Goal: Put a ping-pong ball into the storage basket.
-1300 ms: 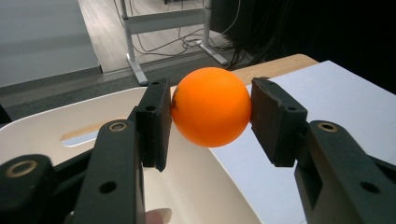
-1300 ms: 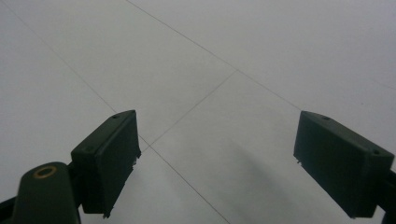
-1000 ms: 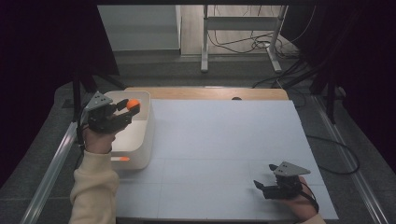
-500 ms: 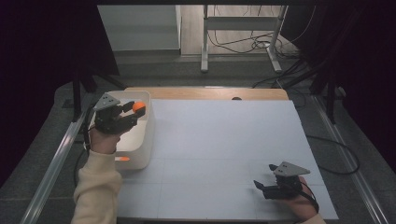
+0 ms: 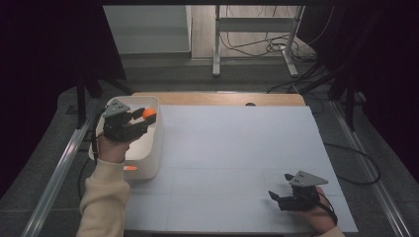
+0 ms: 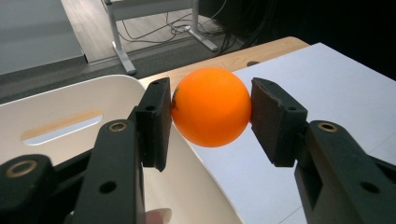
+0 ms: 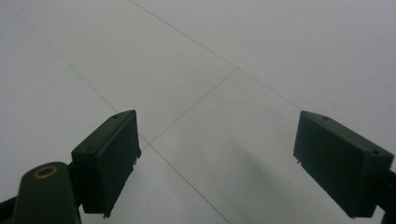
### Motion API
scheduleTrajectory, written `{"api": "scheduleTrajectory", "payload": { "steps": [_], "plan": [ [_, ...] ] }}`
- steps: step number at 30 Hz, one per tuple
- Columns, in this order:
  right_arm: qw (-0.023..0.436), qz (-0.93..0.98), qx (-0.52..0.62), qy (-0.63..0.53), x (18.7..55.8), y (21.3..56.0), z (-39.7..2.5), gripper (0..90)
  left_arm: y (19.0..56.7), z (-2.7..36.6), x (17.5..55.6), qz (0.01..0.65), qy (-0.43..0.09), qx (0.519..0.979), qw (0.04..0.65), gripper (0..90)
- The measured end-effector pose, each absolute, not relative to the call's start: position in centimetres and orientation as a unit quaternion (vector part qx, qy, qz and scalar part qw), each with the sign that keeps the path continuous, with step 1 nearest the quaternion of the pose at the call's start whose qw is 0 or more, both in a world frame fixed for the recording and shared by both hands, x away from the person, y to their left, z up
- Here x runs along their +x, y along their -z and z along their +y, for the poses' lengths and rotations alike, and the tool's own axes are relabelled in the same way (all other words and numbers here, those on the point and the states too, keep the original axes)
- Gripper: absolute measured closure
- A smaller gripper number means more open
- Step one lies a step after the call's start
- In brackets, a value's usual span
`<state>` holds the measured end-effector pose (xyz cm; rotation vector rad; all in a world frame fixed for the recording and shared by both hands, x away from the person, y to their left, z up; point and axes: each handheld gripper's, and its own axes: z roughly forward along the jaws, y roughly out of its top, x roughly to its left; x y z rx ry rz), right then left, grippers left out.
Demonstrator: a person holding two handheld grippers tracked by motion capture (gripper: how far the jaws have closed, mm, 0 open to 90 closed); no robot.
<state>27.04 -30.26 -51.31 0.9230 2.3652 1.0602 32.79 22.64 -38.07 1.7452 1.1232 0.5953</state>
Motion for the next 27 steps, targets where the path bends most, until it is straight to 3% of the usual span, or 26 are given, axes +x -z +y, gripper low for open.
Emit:
{"api": "scheduleTrajectory", "payload": {
  "steps": [21, 27],
  "plan": [
    [0.195, 0.844, 0.328, -0.378, 27.0, 51.3, -30.3, 14.8, 38.3, 22.0, 33.0, 0.46, -0.24, 0.715, 0.469, 50.5],
    [0.196, 0.843, 0.33, -0.377, 27.0, 51.3, -30.3, 14.8, 38.0, 23.5, 32.7, 0.476, -0.249, 0.697, 0.475, 50.5]
  ]
}}
